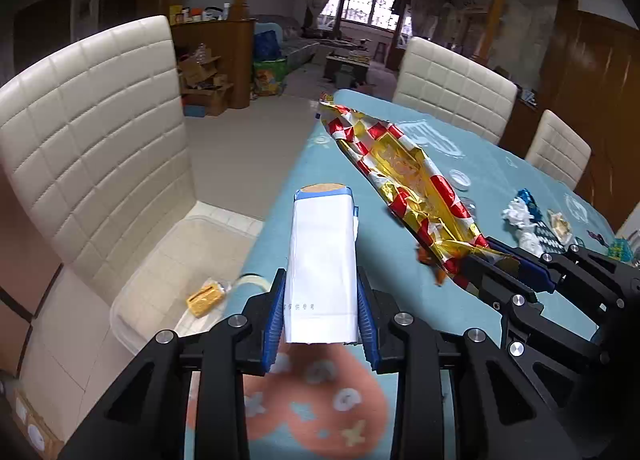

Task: Collect trash
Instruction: 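Carry the red-and-gold wrapper with the right tool while the left tool carries the carton to the bin, then open the left tool to drop the white carton into the bin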

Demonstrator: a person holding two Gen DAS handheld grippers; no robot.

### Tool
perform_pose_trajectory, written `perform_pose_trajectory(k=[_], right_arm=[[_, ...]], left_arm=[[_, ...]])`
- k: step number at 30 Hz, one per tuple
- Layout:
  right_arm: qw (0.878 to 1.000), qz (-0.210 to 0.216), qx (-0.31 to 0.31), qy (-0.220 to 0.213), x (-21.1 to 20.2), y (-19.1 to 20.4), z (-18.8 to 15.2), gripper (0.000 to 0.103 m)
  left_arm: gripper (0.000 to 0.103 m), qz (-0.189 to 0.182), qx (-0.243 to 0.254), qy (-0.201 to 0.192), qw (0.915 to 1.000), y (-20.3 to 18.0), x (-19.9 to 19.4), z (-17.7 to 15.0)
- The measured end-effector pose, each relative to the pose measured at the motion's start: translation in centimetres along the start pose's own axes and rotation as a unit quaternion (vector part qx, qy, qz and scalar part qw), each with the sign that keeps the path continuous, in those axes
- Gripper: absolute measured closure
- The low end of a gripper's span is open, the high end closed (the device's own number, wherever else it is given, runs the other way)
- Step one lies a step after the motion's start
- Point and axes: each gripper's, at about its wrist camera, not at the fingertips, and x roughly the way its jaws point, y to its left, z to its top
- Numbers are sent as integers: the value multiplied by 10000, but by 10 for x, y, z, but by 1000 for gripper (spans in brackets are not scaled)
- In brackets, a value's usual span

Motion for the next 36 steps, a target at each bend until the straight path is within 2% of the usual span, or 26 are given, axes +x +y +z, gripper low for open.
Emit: perform_pose_trajectory(k=[7,17,36], right_arm=[[9996,182,-218,10,22,33,24,85],[9994,277,-200,-7,44,45,47,85],[9989,384,-211,151,72,49,50,85]], left_arm=[[71,388,-95,-91,9992,31,2,3],[71,828,-163,-104,9964,67,10,10],[69,1163,-150,43,9931,84,36,17]])
